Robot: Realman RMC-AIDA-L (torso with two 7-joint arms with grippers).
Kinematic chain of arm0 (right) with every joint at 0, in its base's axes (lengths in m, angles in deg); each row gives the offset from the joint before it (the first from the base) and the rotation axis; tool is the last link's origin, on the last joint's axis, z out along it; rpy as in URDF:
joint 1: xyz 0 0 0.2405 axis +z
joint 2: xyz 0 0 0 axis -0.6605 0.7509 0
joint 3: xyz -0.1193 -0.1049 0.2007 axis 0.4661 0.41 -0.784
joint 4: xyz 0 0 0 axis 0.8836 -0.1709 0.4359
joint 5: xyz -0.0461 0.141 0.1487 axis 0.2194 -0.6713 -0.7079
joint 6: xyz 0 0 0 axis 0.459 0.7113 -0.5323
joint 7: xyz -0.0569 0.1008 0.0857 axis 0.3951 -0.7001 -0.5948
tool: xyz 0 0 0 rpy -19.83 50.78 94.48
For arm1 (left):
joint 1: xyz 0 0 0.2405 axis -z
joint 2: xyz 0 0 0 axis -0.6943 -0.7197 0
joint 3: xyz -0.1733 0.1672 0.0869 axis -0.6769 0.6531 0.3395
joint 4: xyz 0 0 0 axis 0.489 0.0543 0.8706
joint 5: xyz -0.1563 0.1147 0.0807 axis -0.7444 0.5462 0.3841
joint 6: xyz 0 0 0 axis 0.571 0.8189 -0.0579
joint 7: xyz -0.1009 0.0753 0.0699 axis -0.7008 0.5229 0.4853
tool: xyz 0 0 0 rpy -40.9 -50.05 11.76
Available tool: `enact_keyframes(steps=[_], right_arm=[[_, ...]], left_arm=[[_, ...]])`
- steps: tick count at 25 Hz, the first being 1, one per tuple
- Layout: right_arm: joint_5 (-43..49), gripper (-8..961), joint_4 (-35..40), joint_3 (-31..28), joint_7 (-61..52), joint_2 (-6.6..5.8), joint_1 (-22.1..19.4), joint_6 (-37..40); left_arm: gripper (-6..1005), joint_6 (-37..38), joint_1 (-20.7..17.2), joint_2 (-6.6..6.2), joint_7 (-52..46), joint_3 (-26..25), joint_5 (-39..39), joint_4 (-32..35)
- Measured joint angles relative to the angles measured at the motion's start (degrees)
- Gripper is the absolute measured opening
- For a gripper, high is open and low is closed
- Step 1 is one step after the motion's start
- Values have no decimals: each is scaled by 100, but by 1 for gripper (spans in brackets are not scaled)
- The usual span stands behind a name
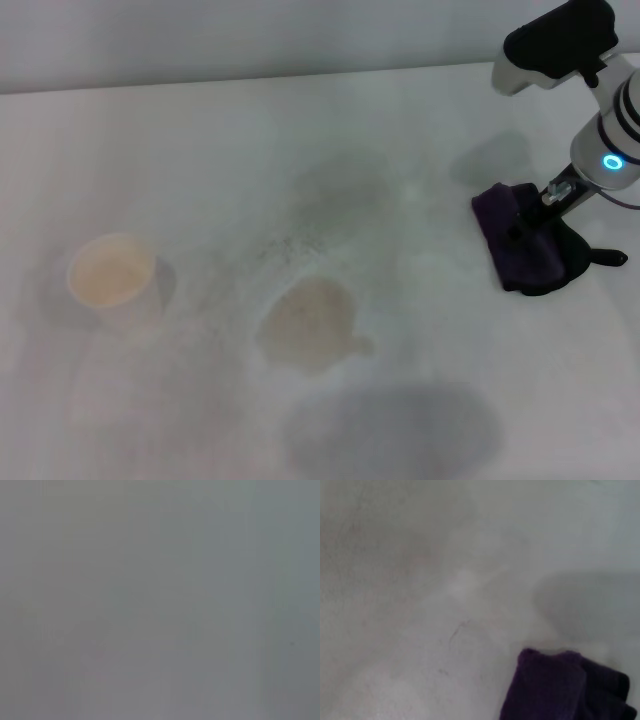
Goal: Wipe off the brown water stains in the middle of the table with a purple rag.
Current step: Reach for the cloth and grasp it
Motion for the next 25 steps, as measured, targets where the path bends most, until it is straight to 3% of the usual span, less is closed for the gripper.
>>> enact_keyframes(steps=[8, 22, 25], right_arm=[[5, 552, -365, 224, -101, -1, 244, 44], [-49, 104, -362, 602, -357, 35, 352, -46], [-192, 98, -317, 820, -385, 49, 353, -60]], left_arm=[[893, -3, 0, 0, 0, 0, 0, 0], [893, -32, 15, 0, 0, 0, 0, 5], [893, -32, 13, 0, 0, 0, 0, 8]])
